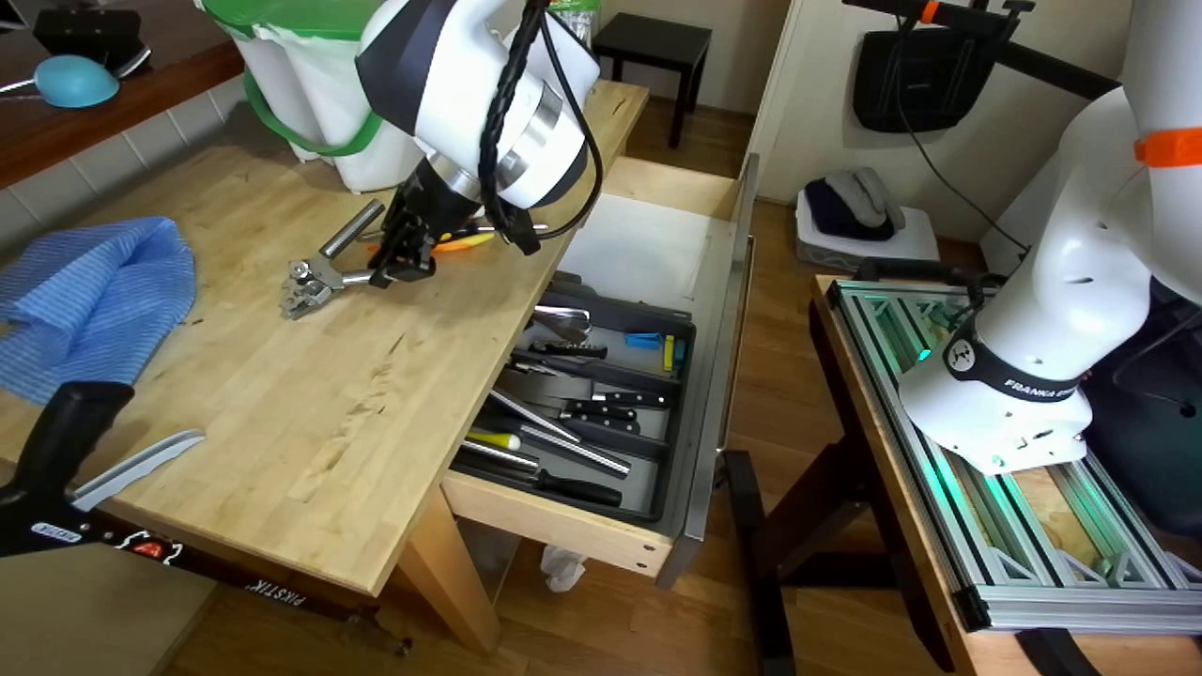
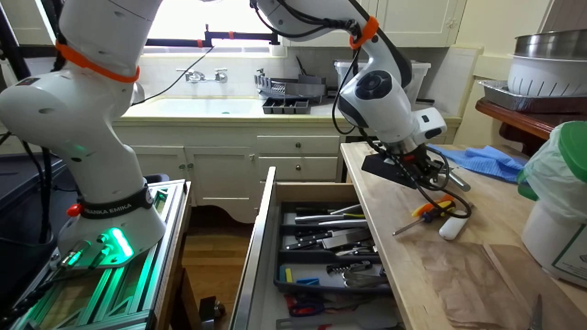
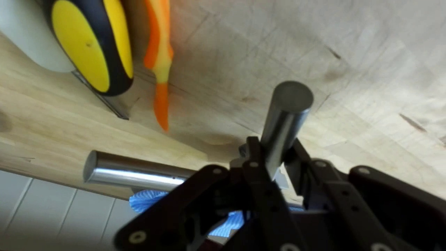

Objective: Remove the can opener from the open drawer.

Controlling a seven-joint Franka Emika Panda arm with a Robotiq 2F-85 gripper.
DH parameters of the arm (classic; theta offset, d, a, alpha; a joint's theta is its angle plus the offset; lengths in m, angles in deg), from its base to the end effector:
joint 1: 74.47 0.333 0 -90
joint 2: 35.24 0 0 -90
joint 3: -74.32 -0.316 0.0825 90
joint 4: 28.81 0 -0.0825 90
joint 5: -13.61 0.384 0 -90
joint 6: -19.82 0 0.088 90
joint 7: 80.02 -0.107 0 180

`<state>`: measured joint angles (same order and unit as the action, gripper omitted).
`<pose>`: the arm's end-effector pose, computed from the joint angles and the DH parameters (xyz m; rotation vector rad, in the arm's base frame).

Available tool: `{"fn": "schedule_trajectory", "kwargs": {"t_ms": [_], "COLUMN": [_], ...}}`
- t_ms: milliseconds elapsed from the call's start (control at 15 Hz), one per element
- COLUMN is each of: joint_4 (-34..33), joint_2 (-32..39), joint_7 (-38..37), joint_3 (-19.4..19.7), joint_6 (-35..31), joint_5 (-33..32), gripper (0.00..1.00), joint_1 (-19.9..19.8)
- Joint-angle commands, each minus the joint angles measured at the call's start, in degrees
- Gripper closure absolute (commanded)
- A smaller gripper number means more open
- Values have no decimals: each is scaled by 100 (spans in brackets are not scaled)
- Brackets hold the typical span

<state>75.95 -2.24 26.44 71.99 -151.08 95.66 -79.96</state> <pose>0.6427 -0.1071 0.2410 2.8625 0.6053 1.1264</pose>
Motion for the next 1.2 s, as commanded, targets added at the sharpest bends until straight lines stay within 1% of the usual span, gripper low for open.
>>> {"fn": "schedule_trajectory", "kwargs": {"t_ms": [0,200,267,333,400,667,733,800,867,933,1000,1133], "joint_4": [-171,-154,-110,-92,-56,80,160,328,574,899,1274,1864], "joint_2": [135,156,140,118,91,-211,-358,-567,-820,-1135,-1425,-1830], "joint_7": [554,718,672,675,620,689,600,222,-406,-996,-1373,-2196], "joint_3": [-126,-150,-144,-149,-143,-221,-237,-226,-151,132,196,389], "joint_6": [448,761,816,876,931,929,821,719,597,581,360,161], "joint_5": [198,217,197,208,181,235,238,180,-34,-217,-356,-1003], "gripper": [94,94,69,52,46,16,9,1,0,0,0,0], "joint_1": [-268,-383,-392,-410,-410,-362,-321,-248,-130,117,220,364]}}
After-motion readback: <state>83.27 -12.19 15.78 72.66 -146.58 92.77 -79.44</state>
